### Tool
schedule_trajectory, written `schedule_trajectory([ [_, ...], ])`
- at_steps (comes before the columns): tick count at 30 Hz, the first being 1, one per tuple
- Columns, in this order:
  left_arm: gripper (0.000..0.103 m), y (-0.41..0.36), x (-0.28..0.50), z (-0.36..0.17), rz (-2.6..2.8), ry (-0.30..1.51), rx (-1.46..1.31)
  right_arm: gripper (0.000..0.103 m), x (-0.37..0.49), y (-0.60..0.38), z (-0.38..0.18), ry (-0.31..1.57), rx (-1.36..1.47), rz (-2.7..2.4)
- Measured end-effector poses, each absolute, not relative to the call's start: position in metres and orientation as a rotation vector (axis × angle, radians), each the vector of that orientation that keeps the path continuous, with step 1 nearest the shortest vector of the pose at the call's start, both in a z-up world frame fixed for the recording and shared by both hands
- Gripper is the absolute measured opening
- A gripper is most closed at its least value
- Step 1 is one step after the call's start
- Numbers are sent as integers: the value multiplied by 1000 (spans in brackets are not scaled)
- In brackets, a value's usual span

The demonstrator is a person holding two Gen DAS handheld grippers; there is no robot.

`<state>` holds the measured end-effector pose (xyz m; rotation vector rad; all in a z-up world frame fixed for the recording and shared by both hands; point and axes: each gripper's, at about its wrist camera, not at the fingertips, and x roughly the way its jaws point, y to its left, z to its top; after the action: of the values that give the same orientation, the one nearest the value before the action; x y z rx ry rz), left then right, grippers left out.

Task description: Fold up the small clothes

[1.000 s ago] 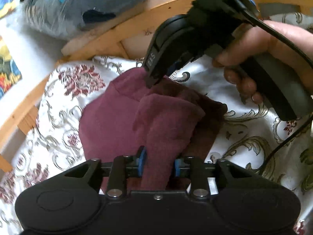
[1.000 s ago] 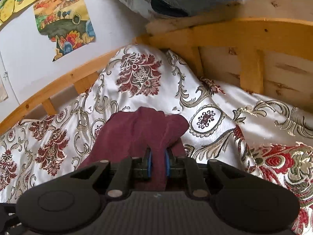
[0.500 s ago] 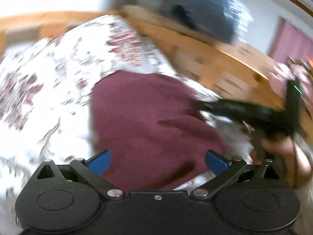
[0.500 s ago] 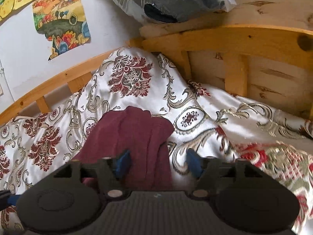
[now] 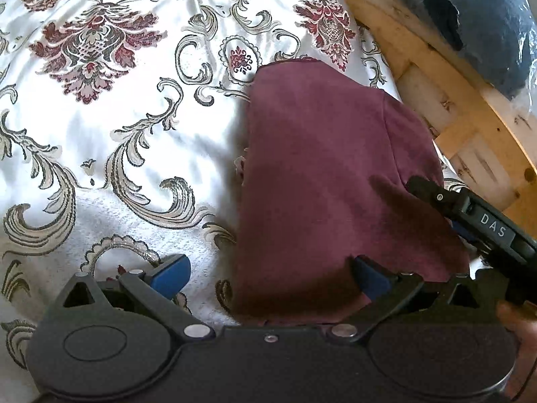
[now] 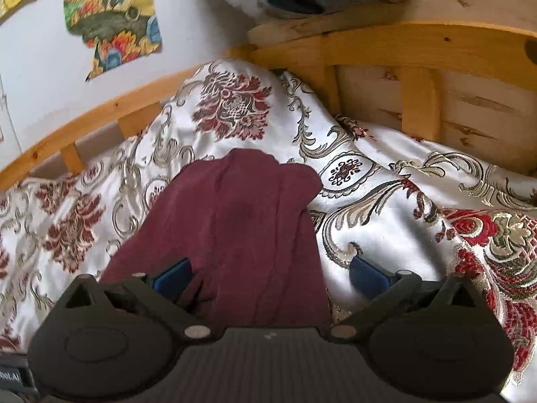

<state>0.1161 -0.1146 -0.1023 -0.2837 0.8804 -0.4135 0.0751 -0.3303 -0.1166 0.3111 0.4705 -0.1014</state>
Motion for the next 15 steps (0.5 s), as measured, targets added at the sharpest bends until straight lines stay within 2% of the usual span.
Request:
schedule_trajectory([
  [7,102,-112,113,-101,-403,876,-287,103,72,-349,-121,434,452,-71],
  [15,102,-114,115,-103,-400,880,-282,103,76,-346,-121,457,439,-83],
])
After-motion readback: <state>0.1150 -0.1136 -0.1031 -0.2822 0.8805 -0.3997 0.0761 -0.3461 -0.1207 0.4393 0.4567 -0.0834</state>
